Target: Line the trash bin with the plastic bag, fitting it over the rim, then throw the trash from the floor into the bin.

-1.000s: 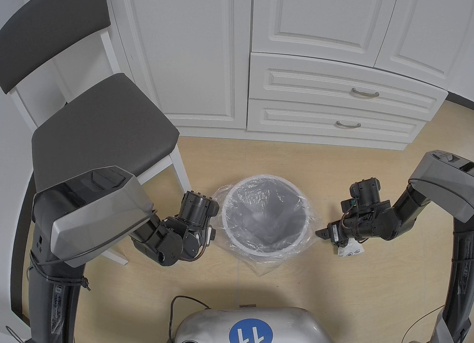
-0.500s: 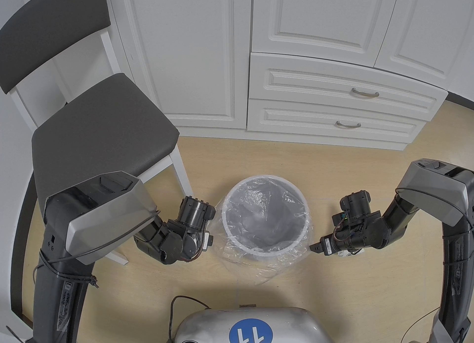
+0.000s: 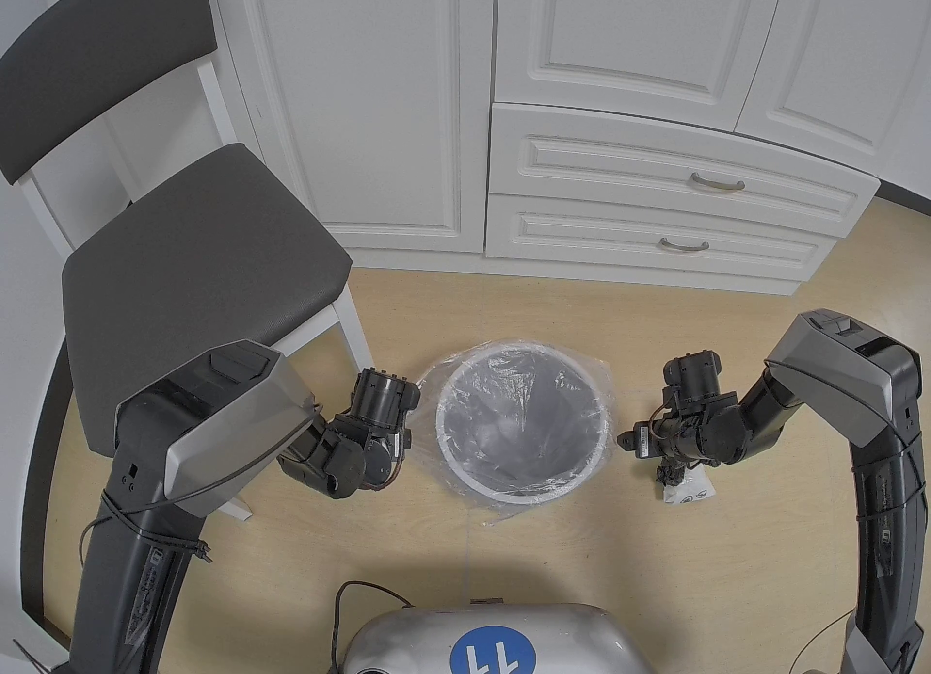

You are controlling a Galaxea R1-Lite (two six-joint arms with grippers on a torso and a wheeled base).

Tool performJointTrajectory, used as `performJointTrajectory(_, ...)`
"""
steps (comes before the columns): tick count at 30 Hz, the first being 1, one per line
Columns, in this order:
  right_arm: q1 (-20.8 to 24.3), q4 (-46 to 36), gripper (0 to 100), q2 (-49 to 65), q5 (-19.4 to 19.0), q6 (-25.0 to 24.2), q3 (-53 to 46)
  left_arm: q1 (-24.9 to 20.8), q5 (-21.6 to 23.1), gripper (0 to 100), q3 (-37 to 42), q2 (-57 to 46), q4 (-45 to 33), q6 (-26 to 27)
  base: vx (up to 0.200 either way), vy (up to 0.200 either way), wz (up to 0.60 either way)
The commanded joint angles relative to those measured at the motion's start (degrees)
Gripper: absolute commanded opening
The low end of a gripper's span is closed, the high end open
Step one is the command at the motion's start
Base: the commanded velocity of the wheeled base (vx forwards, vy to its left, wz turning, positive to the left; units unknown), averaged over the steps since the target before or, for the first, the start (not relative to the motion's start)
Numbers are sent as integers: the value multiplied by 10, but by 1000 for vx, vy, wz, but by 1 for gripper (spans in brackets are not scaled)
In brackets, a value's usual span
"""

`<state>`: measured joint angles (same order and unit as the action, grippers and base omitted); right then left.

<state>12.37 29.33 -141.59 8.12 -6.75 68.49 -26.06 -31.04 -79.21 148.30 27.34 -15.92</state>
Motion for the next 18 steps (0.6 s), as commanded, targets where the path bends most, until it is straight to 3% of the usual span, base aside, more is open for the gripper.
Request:
performJointTrajectory(1,-2,-2,100,-16,1,-4,10,-4,-3,100,-4,13,-5,-2,0,0,0)
performJointTrajectory(18,11,4,100,-28,-24,-2,-3,-17,-3,100,11,16,-4,0,0,0,0)
